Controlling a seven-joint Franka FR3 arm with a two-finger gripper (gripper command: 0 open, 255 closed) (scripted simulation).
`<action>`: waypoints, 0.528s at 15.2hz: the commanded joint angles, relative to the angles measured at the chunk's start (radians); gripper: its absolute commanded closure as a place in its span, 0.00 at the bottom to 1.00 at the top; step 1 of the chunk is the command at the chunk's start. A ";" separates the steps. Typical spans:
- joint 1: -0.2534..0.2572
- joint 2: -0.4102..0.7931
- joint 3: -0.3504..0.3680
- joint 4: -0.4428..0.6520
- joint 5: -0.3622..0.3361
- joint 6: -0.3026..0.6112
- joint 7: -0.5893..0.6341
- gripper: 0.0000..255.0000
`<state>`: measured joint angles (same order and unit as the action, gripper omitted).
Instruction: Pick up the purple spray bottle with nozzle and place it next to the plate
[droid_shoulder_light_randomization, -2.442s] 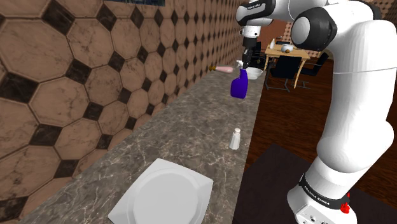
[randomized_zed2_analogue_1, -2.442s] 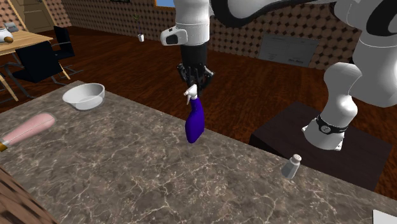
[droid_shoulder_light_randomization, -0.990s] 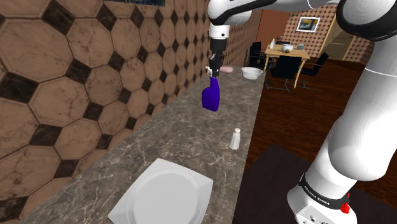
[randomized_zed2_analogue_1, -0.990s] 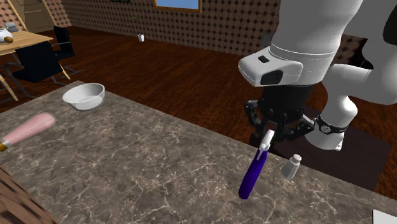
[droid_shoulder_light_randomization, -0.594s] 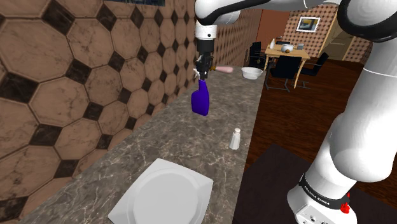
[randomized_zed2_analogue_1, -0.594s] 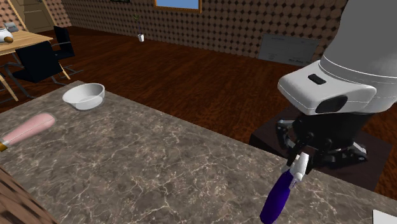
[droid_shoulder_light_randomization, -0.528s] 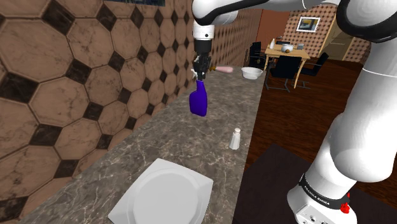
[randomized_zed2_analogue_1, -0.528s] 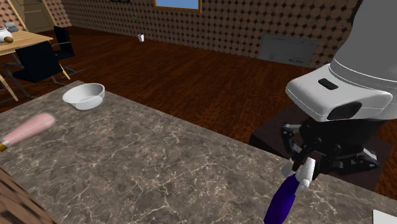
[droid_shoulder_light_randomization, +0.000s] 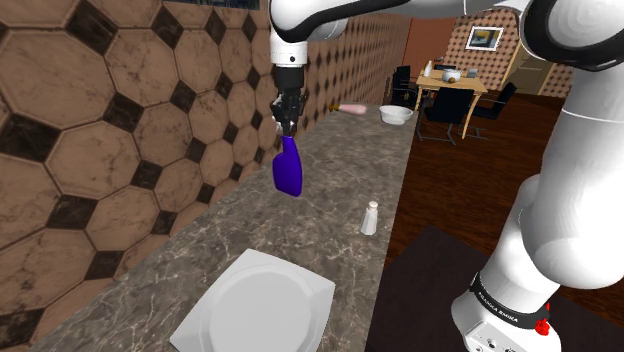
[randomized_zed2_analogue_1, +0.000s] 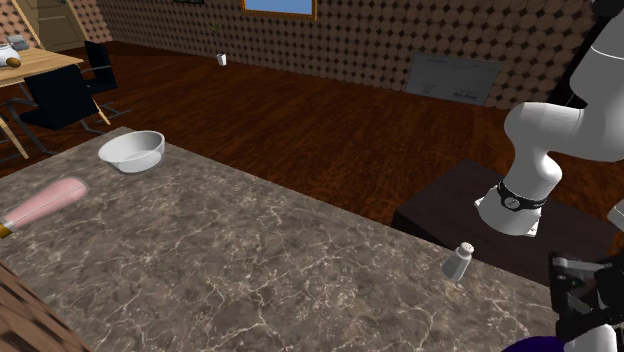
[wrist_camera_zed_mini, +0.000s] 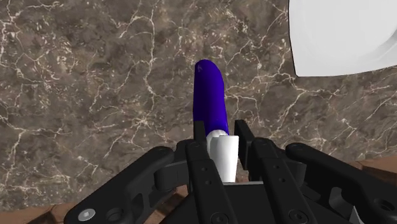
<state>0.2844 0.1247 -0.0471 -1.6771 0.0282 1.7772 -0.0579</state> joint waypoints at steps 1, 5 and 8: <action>0.025 0.019 0.019 0.026 -0.001 -0.006 0.046 1.00; 0.074 0.077 0.054 0.105 -0.004 -0.024 0.131 1.00; 0.111 0.132 0.078 0.180 -0.010 -0.043 0.192 1.00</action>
<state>0.3828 0.2316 0.0228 -1.5281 0.0206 1.7395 0.1123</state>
